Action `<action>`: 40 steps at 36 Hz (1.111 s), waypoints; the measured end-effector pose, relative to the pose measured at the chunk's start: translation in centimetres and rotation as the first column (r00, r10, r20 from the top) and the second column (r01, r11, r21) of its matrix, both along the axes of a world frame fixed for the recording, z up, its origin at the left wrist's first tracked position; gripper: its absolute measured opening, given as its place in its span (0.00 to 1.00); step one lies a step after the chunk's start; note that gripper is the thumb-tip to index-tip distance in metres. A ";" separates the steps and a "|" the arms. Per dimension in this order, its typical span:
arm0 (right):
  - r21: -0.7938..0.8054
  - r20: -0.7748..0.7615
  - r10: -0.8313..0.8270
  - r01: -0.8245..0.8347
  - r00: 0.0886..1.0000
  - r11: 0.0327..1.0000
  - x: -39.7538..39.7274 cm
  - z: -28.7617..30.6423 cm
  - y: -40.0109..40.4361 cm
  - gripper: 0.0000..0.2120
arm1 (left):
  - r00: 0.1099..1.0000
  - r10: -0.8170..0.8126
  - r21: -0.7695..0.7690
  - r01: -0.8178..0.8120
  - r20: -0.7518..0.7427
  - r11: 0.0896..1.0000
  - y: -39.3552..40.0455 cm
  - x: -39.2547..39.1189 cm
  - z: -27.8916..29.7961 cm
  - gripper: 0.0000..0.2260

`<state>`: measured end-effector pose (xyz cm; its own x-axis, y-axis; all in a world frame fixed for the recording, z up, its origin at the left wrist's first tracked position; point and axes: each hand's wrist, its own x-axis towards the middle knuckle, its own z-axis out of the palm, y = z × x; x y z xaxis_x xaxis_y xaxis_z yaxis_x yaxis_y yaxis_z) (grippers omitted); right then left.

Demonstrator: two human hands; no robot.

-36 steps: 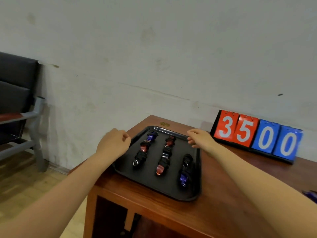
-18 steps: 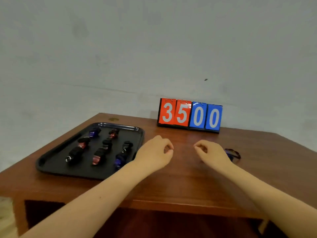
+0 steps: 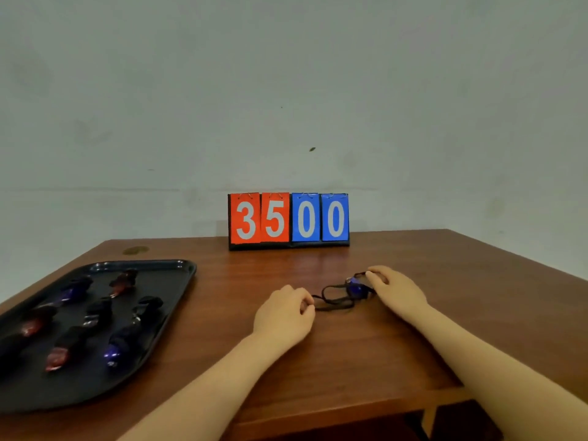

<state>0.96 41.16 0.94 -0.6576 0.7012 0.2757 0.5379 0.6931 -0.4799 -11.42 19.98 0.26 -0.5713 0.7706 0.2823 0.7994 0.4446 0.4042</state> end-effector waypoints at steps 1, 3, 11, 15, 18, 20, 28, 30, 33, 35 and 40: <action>-0.003 0.032 0.005 -0.005 0.999 1.000 -0.4 0.1 0.3 0.18 | 1.000 0.002 -0.001 -0.002 -0.009 1.000 0.3 -0.1 -0.1 0.11; 0.015 0.100 0.027 -0.028 0.995 0.999 -1.1 0.1 0.5 0.20 | 1.000 0.017 0.006 -0.017 0.026 1.000 0.9 -0.7 -0.2 0.11; -0.026 0.069 0.149 -0.148 0.986 0.989 -3.8 -0.2 -0.6 0.18 | 0.936 0.155 0.197 -0.225 0.317 0.954 2.2 -5.1 0.0 0.14; -0.070 0.050 0.199 -0.196 0.979 0.978 -4.8 -0.2 -1.4 0.21 | 0.932 0.141 0.229 -0.225 0.335 0.947 2.7 -5.6 -0.1 0.11; -0.141 -0.009 0.279 -0.278 0.960 0.950 -4.9 -0.3 -1.9 0.17 | 0.943 0.120 0.284 -0.212 0.309 0.935 2.6 -5.5 0.0 0.09; -0.188 -0.072 0.297 -0.305 0.952 0.934 -4.7 -0.4 -2.0 0.12 | 0.951 0.154 0.326 -0.240 0.269 0.914 2.4 -5.3 0.1 0.09; -0.109 -0.129 0.204 -0.219 0.970 0.970 -4.5 -0.7 -2.1 0.07 | 0.987 0.116 0.118 -0.102 -0.113 0.988 4.8 -3.9 0.8 0.20; -0.069 -0.093 0.191 -0.198 0.977 0.978 -4.5 -0.8 -2.1 0.05 | 0.987 0.102 0.007 -0.102 -0.122 0.995 6.0 -3.6 0.7 0.25; -0.095 -0.120 0.172 -0.183 0.978 0.978 -4.6 -0.9 -1.9 0.06 | 0.983 0.180 -0.061 -0.181 -0.032 0.982 6.6 -3.8 0.5 0.25; -0.126 -0.146 0.160 -0.178 0.976 0.976 -4.5 -0.8 -1.8 0.08 | 0.981 0.195 -0.063 -0.195 0.002 0.979 6.6 -3.8 0.7 0.19; -0.155 -0.169 0.156 -0.182 0.973 0.971 -4.6 -0.8 -1.5 0.08 | 0.986 0.109 0.035 -0.114 0.130 0.993 5.8 -4.0 1.2 0.15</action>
